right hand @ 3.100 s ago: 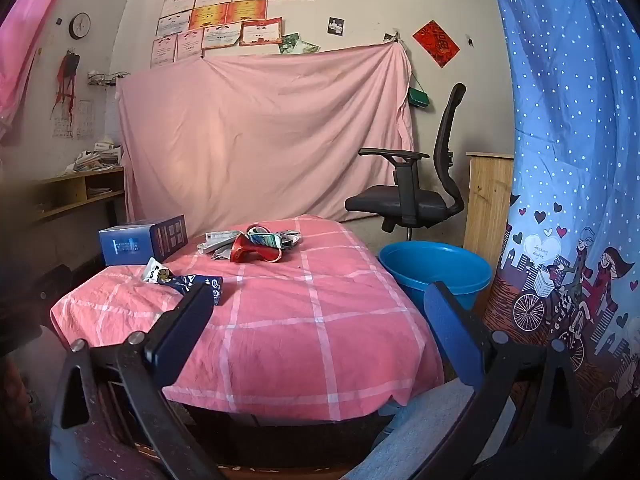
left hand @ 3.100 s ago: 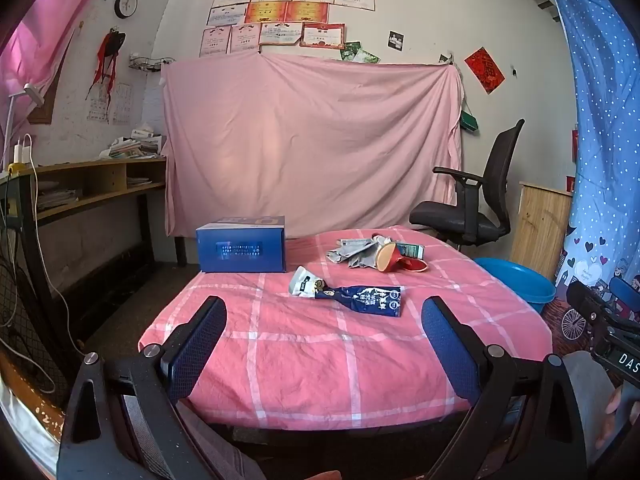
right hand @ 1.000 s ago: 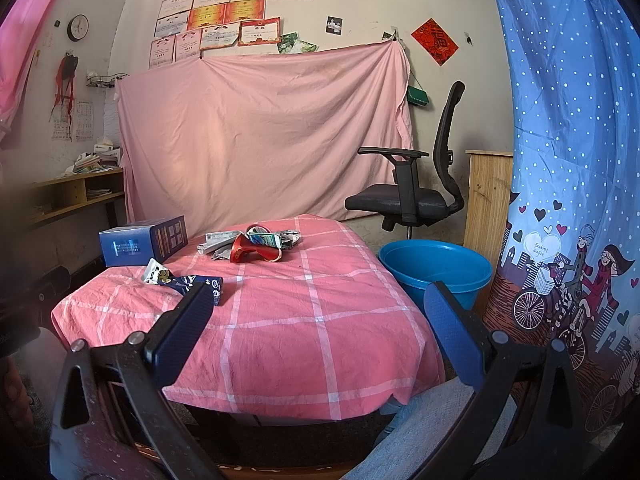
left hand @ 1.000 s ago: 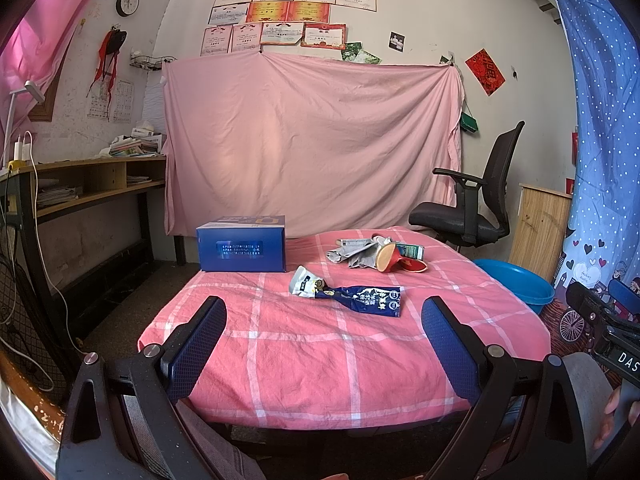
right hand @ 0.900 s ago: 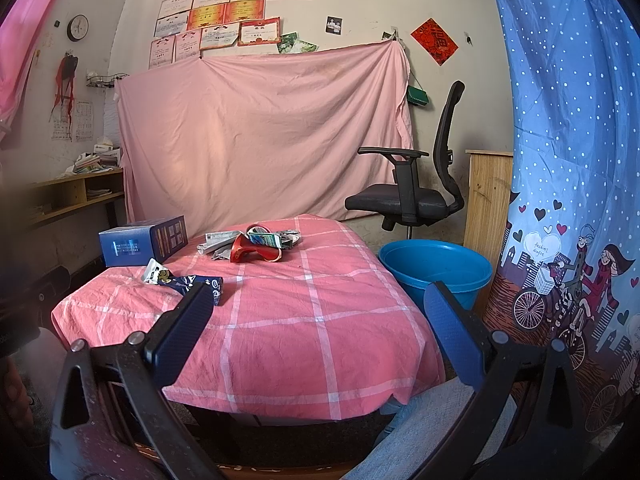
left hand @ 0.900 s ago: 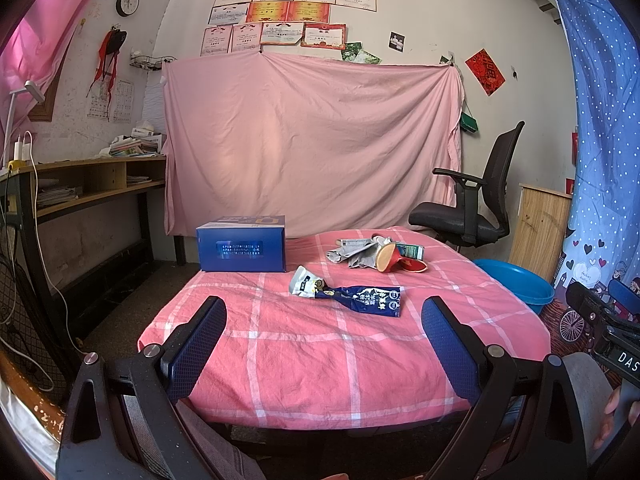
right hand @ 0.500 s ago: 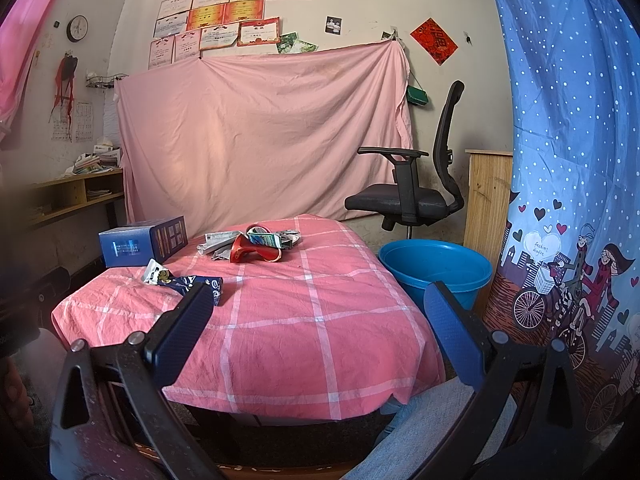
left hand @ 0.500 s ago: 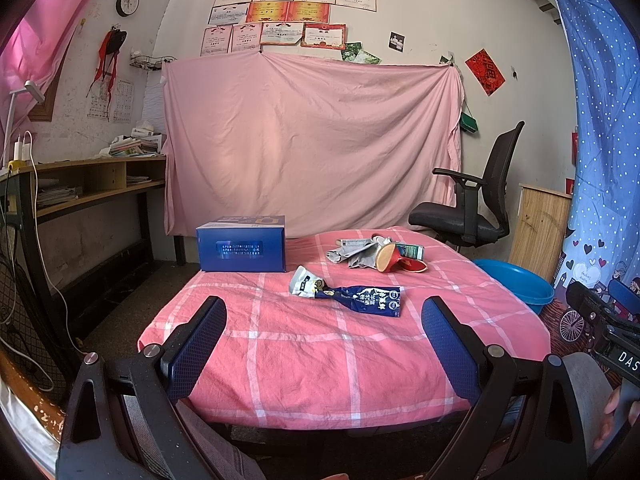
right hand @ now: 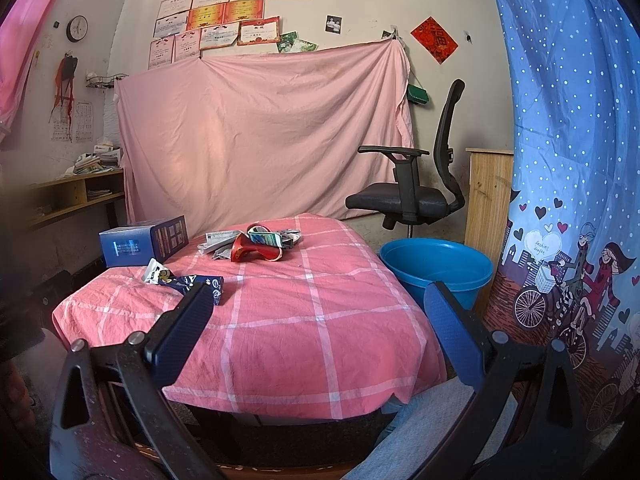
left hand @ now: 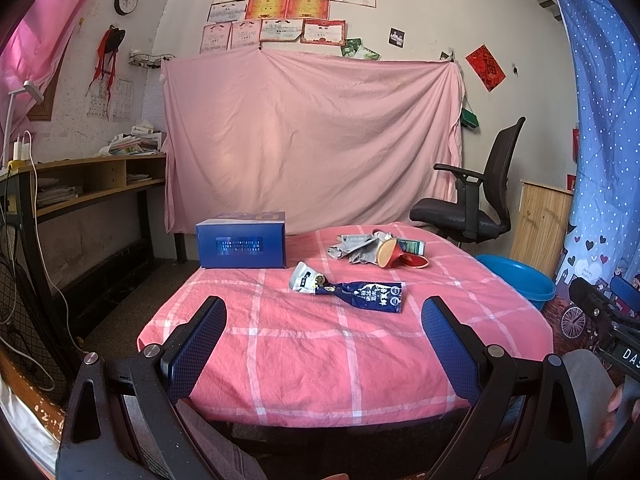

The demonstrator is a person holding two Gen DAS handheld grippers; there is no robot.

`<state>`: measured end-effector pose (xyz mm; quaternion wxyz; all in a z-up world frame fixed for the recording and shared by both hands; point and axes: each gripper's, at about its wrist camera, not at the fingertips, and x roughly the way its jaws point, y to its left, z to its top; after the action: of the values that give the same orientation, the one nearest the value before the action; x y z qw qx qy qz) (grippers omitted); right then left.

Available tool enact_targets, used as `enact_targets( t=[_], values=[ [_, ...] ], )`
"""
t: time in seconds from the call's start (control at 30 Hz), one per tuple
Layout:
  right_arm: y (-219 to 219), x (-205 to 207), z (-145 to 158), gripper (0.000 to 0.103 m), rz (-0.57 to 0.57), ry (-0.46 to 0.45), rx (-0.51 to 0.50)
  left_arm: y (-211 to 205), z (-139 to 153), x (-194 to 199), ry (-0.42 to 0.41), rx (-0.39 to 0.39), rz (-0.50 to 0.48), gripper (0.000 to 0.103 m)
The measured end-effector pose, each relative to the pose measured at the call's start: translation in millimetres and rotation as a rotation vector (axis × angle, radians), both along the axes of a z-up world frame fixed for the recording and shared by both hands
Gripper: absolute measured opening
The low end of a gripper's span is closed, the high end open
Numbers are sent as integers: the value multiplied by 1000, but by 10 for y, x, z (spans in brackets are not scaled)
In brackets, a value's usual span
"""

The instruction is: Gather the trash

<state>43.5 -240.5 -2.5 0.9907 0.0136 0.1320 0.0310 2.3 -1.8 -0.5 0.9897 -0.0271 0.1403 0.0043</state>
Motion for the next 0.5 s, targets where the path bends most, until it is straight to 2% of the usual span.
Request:
enact_targets(
  t=[0.5],
  values=[
    [35, 192, 28, 103, 49, 27, 29, -53, 30, 202, -2, 45, 26, 96]
  ],
)
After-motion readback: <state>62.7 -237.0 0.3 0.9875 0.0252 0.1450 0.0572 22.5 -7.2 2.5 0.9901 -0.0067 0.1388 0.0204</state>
